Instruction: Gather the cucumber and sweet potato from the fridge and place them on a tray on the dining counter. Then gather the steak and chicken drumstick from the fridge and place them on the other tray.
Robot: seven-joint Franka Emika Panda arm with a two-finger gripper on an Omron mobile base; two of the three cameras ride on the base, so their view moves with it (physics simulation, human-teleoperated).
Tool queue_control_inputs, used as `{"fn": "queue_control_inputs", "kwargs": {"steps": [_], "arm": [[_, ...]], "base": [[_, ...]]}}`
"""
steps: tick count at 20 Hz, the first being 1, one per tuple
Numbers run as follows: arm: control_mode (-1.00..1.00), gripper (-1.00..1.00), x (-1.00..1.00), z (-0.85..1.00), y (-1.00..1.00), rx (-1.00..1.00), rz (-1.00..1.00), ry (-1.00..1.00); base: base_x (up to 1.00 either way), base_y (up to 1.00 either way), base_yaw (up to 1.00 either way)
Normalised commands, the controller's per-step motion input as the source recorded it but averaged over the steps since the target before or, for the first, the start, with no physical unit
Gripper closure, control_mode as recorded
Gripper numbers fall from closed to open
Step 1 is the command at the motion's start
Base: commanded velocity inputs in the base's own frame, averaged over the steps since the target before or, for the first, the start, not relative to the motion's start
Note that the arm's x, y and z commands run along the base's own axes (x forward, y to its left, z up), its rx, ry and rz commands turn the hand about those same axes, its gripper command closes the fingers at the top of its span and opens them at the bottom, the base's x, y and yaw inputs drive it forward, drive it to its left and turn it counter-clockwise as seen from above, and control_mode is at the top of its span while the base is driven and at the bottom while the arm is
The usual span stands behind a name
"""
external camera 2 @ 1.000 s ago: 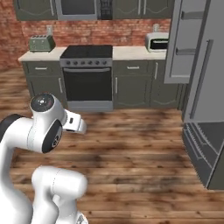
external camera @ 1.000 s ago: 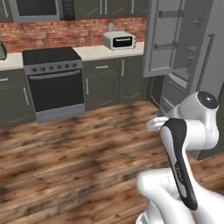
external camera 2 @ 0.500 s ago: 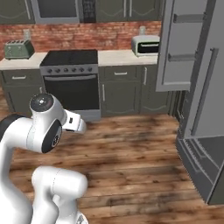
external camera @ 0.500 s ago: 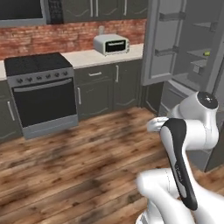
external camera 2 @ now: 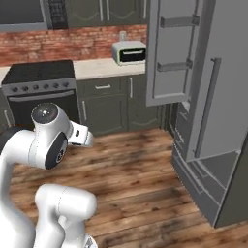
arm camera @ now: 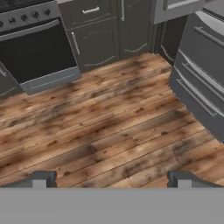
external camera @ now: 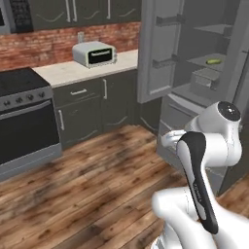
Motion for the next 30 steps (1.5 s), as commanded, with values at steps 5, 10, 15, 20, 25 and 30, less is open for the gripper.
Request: {"fn": "queue_control_inputs", "kwargs": {"steps": [5,10,15,20,25,30], "arm": [[1.0,-1.0,0.0,0.0,0.0,0.0,0.0,0.0],[1.0,-1.0,0.0,0.0,0.0,0.0,0.0,0.0],[1.0,-1.0,0.0,0.0,0.0,0.0,0.0,0.0],[1.0,-1.0,0.0,0.0,0.0,0.0,0.0,0.0],[1.0,-1.0,0.0,0.0,0.0,0.0,0.0,0.0],[1.0,-1.0,0.0,0.0,0.0,0.0,0.0,0.0]], "base": [[0.63,-0.12,-0.36],[0.63,-0.02,-0.37],[0.67,0.0,-0.36],[0.72,0.13,-0.33],[0.66,0.27,-0.33],[0.58,0.28,-0.35]]}}
